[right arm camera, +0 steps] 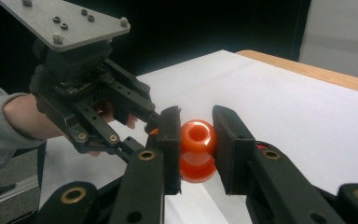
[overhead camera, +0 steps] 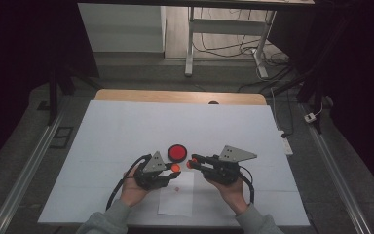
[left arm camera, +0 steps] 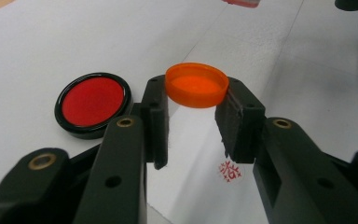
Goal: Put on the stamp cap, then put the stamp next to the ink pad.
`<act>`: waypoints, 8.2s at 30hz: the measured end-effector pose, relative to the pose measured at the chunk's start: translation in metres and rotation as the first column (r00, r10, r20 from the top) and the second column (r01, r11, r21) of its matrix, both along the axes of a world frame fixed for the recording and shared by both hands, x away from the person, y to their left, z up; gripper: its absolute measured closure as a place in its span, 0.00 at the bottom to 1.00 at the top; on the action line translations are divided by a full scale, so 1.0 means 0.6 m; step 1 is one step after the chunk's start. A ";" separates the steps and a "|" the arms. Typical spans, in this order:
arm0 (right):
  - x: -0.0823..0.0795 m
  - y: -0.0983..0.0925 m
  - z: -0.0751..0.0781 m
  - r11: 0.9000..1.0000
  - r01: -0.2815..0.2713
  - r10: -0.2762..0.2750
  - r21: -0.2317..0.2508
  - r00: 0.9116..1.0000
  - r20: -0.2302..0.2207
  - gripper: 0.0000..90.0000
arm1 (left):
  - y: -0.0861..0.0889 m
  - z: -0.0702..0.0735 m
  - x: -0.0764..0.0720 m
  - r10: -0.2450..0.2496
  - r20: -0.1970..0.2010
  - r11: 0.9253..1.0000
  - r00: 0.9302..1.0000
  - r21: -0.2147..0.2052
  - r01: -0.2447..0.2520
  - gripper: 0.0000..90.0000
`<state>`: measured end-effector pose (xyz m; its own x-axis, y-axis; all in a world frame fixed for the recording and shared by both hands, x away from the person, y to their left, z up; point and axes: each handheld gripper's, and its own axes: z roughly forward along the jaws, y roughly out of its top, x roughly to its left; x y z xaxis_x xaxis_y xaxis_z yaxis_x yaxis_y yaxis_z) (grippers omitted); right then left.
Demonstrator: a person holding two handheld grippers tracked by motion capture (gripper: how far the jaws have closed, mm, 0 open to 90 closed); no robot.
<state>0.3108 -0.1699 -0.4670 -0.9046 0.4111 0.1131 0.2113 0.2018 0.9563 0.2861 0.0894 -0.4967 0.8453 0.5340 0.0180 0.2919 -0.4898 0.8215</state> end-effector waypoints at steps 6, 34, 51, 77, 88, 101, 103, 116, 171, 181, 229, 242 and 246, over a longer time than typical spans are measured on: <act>-0.001 0.002 -0.001 1.000 -0.005 0.005 -0.001 1.000 -0.004 0.81 | -0.011 -0.002 0.002 -0.010 -0.003 1.000 1.000 0.003 0.010 0.72; -0.004 0.015 -0.009 0.999 -0.036 0.036 -0.013 0.999 -0.017 0.81 | -0.041 -0.005 0.006 -0.040 -0.005 0.999 0.999 0.005 0.040 0.72; -0.004 0.018 -0.013 0.999 -0.040 0.039 -0.019 0.999 -0.023 0.81 | -0.042 -0.002 0.004 -0.045 0.004 0.999 0.999 0.001 0.045 0.72; -0.003 0.019 -0.017 0.999 -0.043 0.042 -0.026 0.999 -0.028 0.80 | -0.041 0.001 0.001 -0.048 0.011 0.999 0.999 -0.010 0.048 0.72; -0.003 0.019 -0.017 0.999 -0.045 0.045 -0.022 0.998 -0.032 0.81 | -0.042 0.002 -0.001 -0.045 0.024 0.999 0.999 -0.009 0.046 0.72; -0.003 0.019 -0.020 0.999 -0.048 0.048 -0.007 0.998 -0.038 0.81 | -0.043 0.001 -0.005 -0.036 0.036 0.999 0.999 -0.006 0.036 0.72; -0.004 0.019 -0.021 0.999 -0.047 0.047 -0.003 0.998 -0.038 0.81 | -0.042 0.002 -0.006 -0.034 0.038 0.999 0.999 -0.008 0.035 0.72; -0.007 0.021 -0.036 0.999 -0.043 0.044 0.027 0.998 -0.040 0.81 | -0.043 0.002 -0.009 -0.025 0.030 0.999 0.999 0.025 0.024 0.72; -0.003 0.017 -0.028 1.000 -0.018 0.018 -0.015 1.000 -0.017 0.81 | -0.021 -0.010 -0.002 -0.002 -0.009 0.998 1.000 0.065 0.003 0.31; 0.001 0.011 -0.024 1.000 -0.005 0.005 -0.012 1.000 -0.012 0.81 | 0.025 -0.001 -0.018 0.031 -0.008 0.999 0.999 0.036 -0.031 0.28; 0.066 0.003 -0.054 0.978 0.121 -0.124 -0.167 0.992 -0.010 0.81 | 0.198 -0.025 -0.087 0.215 -0.089 0.976 0.972 -0.023 -0.218 0.29; 0.095 0.018 -0.095 0.939 0.163 -0.182 -0.301 0.983 -0.035 0.80 | 0.203 -0.028 -0.083 0.227 -0.111 0.973 0.968 -0.029 -0.231 0.29; 0.098 0.019 -0.099 0.930 0.175 -0.197 -0.324 0.980 -0.035 0.80 | 0.207 -0.029 -0.080 0.231 -0.116 0.971 0.966 -0.032 -0.236 0.29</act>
